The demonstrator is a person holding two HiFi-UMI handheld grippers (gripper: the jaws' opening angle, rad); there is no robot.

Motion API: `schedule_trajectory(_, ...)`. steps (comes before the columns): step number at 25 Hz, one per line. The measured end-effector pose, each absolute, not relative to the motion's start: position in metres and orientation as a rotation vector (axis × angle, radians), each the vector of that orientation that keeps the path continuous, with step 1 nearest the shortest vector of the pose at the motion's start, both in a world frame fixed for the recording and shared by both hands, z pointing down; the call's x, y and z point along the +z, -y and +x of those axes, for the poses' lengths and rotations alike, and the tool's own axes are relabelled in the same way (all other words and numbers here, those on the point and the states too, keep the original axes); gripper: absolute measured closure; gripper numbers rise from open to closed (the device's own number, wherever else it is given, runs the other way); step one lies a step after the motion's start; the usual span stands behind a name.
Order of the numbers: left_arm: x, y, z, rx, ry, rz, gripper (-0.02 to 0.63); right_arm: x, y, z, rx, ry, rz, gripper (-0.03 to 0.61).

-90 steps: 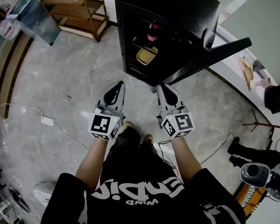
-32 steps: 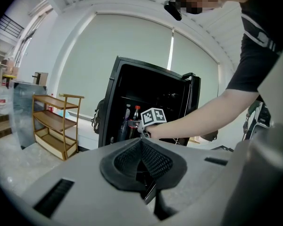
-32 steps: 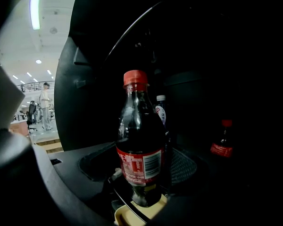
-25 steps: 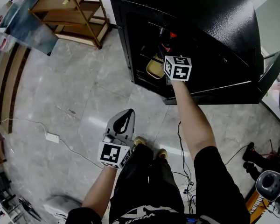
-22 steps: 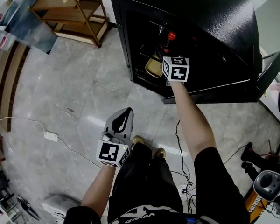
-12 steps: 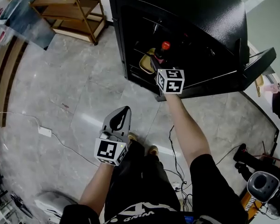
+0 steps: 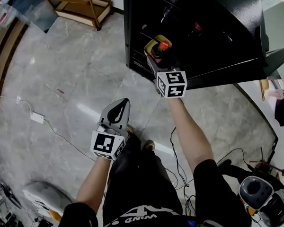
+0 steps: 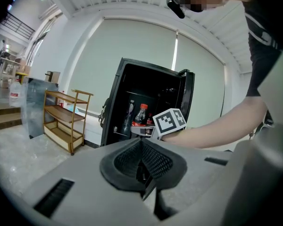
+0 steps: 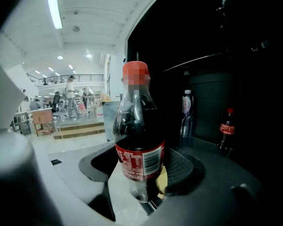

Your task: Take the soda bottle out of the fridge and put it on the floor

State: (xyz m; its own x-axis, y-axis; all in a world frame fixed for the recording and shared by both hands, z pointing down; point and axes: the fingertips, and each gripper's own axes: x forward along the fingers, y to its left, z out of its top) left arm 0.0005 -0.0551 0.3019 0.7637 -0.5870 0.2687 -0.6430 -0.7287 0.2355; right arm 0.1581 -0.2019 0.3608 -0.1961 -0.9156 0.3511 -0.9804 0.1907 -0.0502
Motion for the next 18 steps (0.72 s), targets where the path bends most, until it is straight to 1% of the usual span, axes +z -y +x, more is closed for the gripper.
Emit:
schedule_trajectory(6, 0.374, 0.053, -0.014, 0.274, 0.98, 2.633, 0.606, 0.431, 0.181, 0.119, 0.395, 2.302, 1.711, 0.265)
schedule_trajectory(18, 0.578, 0.036, -0.032, 0.368, 0.98, 2.54, 0.606, 0.662, 0.141, 0.07, 0.455, 2.317, 1.54, 0.265)
